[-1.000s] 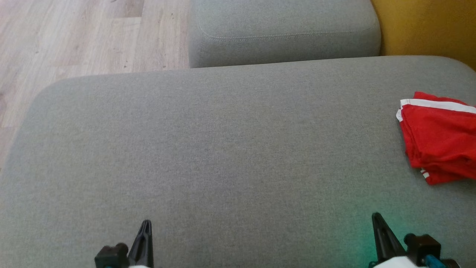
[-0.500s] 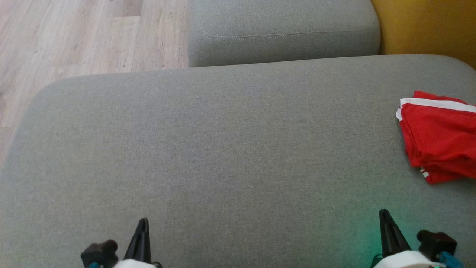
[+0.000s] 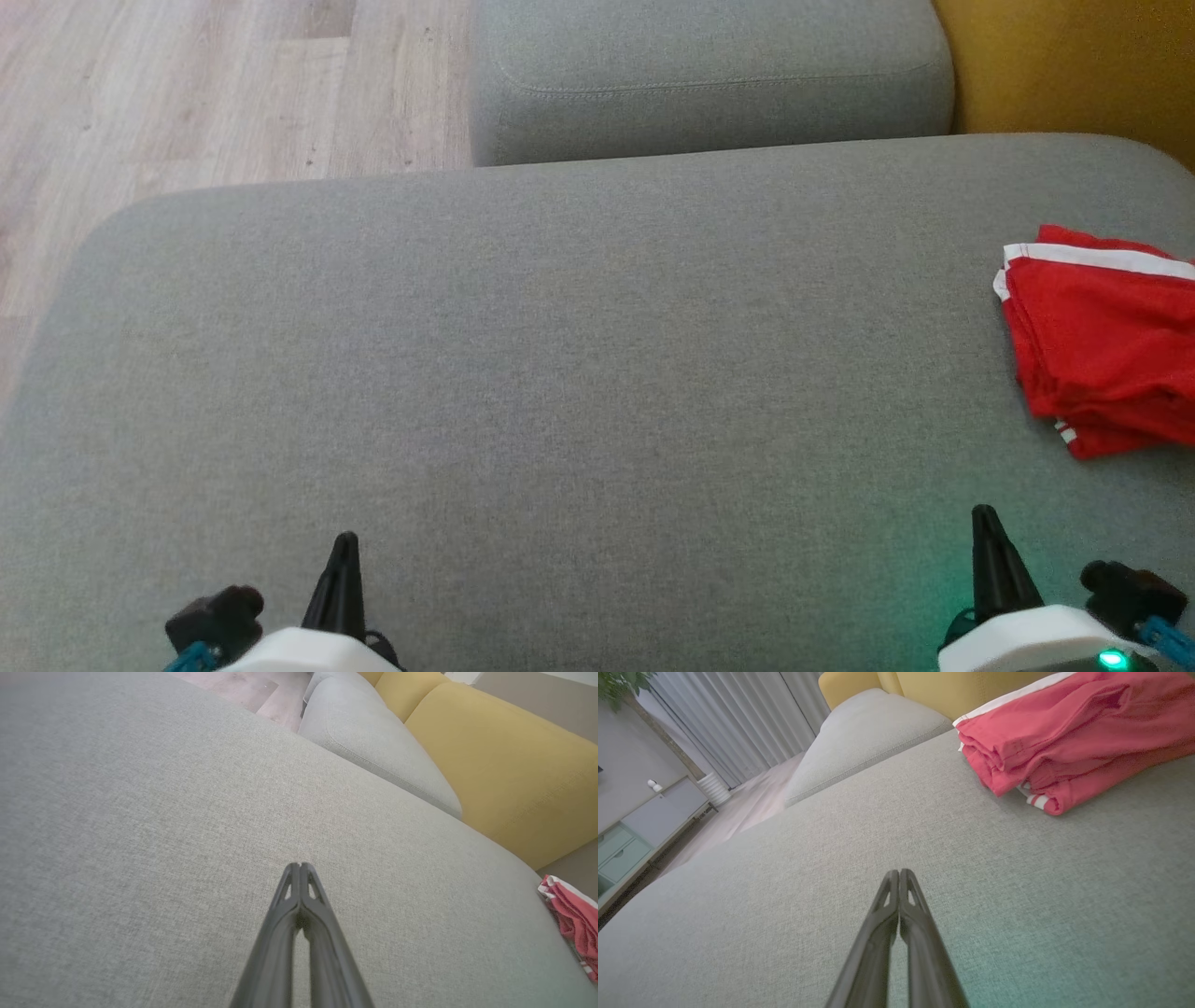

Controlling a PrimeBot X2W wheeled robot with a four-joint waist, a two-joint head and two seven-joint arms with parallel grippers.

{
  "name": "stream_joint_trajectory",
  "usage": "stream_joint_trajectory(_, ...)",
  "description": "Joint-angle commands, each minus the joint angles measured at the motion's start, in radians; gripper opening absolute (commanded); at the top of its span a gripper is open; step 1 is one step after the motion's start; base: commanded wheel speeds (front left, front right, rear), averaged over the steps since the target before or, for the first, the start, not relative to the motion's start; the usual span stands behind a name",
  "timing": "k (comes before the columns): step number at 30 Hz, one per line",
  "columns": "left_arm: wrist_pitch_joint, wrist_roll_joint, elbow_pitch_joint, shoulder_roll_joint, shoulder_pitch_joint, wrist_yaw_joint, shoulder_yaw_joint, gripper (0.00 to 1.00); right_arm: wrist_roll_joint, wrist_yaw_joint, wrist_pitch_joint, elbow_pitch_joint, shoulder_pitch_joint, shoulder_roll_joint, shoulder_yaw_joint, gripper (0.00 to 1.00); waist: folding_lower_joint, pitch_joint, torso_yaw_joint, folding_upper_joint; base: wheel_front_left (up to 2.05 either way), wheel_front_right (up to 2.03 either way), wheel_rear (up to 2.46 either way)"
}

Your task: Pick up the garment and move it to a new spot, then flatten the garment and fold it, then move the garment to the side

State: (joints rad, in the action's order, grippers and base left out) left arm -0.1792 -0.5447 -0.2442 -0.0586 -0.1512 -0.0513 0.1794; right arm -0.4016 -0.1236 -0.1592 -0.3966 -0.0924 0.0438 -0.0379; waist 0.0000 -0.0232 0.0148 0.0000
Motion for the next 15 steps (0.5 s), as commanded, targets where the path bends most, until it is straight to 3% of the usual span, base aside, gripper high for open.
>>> stream_joint_trajectory(1,0.004,-0.029,0.028,-0.013,0.048,0.013,-0.022,0.00,-0.032,-0.002,0.006,0.039,0.048,0.002,0.000,0.00,0.0000,0.000,0.000,0.0000,0.00,0.00,0.00)
stream_joint_trajectory(15,0.038,-0.194,0.025,-0.017,0.078,0.038,-0.052,0.00,-0.209,-0.003,0.046,0.056,0.071,0.003,-0.011,0.00,0.0000,0.004,-0.002,0.0000,0.00,0.00,0.00)
